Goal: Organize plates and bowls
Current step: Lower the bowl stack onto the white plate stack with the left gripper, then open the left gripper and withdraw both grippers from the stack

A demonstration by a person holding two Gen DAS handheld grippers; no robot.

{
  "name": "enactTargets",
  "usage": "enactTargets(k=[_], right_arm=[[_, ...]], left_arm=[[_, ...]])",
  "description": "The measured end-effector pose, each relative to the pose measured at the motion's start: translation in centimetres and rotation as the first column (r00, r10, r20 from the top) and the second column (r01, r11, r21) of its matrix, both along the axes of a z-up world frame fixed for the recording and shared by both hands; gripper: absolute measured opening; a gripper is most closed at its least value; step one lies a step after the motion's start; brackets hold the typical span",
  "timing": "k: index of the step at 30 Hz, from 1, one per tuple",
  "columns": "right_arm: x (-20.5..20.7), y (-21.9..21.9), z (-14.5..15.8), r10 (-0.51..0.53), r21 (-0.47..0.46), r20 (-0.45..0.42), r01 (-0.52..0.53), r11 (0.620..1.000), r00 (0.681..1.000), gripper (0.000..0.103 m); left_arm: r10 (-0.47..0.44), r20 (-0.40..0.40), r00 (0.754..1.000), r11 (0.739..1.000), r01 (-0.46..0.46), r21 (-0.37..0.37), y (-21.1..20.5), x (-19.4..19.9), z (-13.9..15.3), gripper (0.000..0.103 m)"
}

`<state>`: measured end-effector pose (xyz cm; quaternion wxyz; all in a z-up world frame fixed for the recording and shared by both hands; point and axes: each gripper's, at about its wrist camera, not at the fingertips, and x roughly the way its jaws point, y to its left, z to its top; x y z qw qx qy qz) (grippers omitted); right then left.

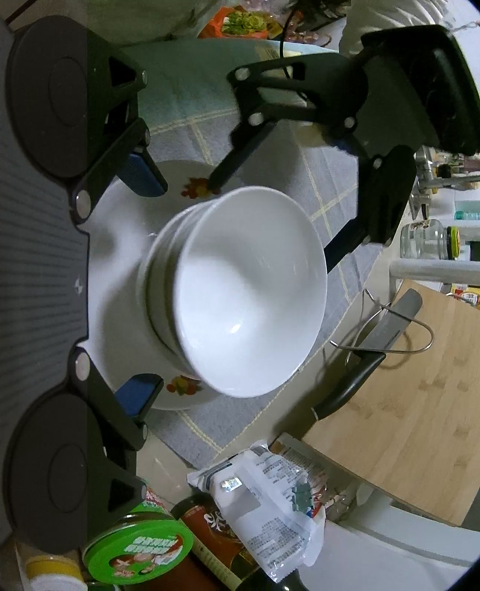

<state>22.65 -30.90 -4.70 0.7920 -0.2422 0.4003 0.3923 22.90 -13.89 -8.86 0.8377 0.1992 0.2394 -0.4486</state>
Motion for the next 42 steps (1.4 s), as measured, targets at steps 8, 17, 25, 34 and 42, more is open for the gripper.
enactTargets(k=[8,17,25,34,42], right_arm=[[-2.2,1.1,1.3,0.018,-0.063,0.064,-0.014,0.998,0.998,0.103],[-5.5,4.6,2.5,-0.135,-0.077,0.101,0.143,0.987,0.986,0.103],[-8.3,7.7,2.7,-0.41,-0.045,0.136,0.419,0.907,0.902,0.103],[-11.8,9.4,2.9,-0.791,0.116,0.067,0.783,0.611,0.608,0.103],[-14.5,10.5,3.6,-0.911,0.135,0.009,0.902,0.409,0.412,0.103]], left_arm=[[0.142,-0.014,0.99,0.981,-0.143,-0.131,2.1,-2.8,0.9,0.102],[0.261,0.003,0.965,0.952,-0.257,-0.165,6.1,-4.2,0.7,0.102],[0.274,0.079,0.958,0.952,-0.26,-0.159,9.1,-7.1,0.7,0.102],[0.342,0.007,0.939,0.927,-0.337,-0.167,10.5,-9.2,2.0,0.102],[0.427,-0.017,0.904,0.901,-0.427,-0.08,9.1,-11.2,3.9,0.102]])
